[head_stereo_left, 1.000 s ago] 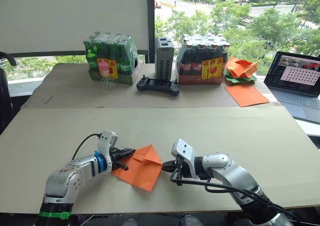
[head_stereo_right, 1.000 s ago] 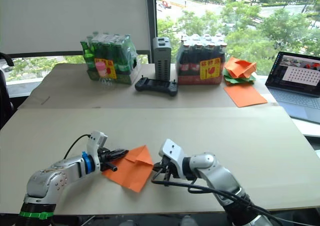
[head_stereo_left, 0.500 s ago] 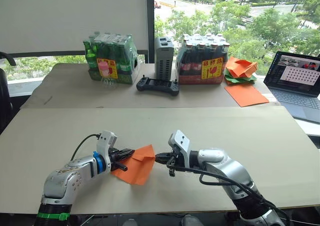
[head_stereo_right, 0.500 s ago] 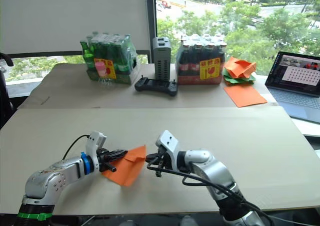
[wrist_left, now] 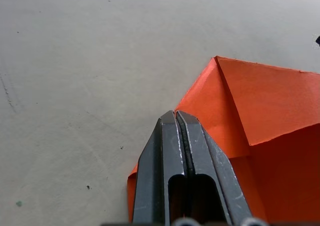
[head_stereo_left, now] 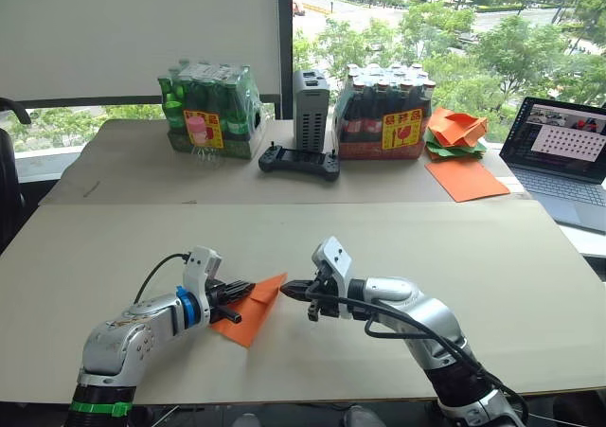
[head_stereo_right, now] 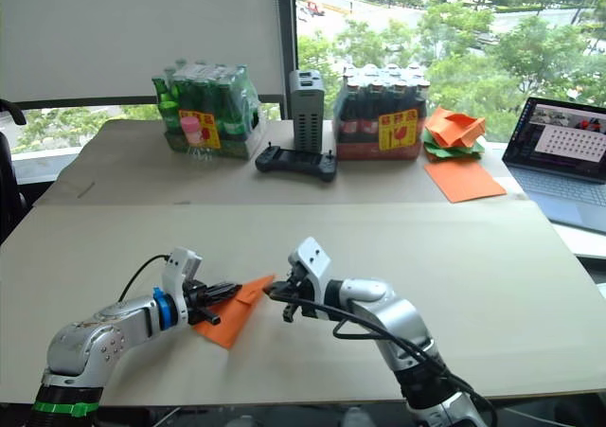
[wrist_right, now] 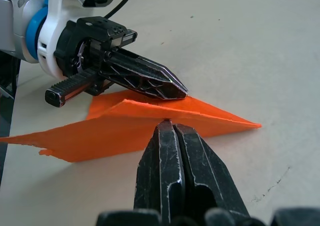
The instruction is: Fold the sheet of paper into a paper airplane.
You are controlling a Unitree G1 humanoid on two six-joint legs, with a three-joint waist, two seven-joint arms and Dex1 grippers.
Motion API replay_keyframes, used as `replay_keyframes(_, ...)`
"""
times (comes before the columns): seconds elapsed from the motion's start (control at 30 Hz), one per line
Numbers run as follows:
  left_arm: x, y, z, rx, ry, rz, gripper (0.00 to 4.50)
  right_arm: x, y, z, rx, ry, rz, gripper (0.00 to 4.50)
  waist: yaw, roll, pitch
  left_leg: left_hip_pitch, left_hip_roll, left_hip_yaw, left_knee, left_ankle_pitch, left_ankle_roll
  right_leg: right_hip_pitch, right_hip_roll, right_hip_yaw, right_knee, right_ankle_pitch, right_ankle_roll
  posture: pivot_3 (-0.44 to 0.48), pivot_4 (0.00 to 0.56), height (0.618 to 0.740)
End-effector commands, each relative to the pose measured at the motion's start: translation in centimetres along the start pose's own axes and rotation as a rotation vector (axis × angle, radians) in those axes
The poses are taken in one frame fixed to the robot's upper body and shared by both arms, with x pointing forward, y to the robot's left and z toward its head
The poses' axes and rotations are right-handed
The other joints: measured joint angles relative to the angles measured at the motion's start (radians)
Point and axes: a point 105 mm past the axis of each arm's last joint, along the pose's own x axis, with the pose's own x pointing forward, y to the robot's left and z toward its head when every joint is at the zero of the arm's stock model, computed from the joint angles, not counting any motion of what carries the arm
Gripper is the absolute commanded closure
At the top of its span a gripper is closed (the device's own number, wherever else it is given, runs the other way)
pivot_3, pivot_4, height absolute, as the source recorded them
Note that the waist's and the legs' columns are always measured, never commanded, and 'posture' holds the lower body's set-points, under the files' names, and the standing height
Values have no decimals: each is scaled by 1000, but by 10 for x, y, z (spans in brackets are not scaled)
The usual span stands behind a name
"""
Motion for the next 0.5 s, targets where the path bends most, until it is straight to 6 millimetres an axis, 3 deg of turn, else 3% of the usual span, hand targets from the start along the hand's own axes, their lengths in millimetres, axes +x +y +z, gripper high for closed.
replay_keyframes(0.03, -1, 3, -8, -11, 32, 19, 4453, 3, 1, 12, -9, -44, 4, 4500, 0, 0, 0, 0, 0, 0, 0, 0, 0, 0, 0, 0, 0, 0, 0, 0, 150, 740)
replay_keyframes(0.33, 0, 1, -7, -8, 25, 14, 4453, 15, 0, 15, -9, -58, -16, 4500, -1, 0, 0, 0, 0, 0, 0, 0, 0, 0, 0, 0, 0, 0, 0, 0, 150, 740)
replay_keyframes(0.5, 3, -11, -3, 5, 9, -30, 4453, 16, 0, 14, -7, -58, -18, 4500, -1, 0, 0, 0, 0, 0, 0, 0, 0, 0, 0, 0, 0, 0, 0, 0, 150, 740)
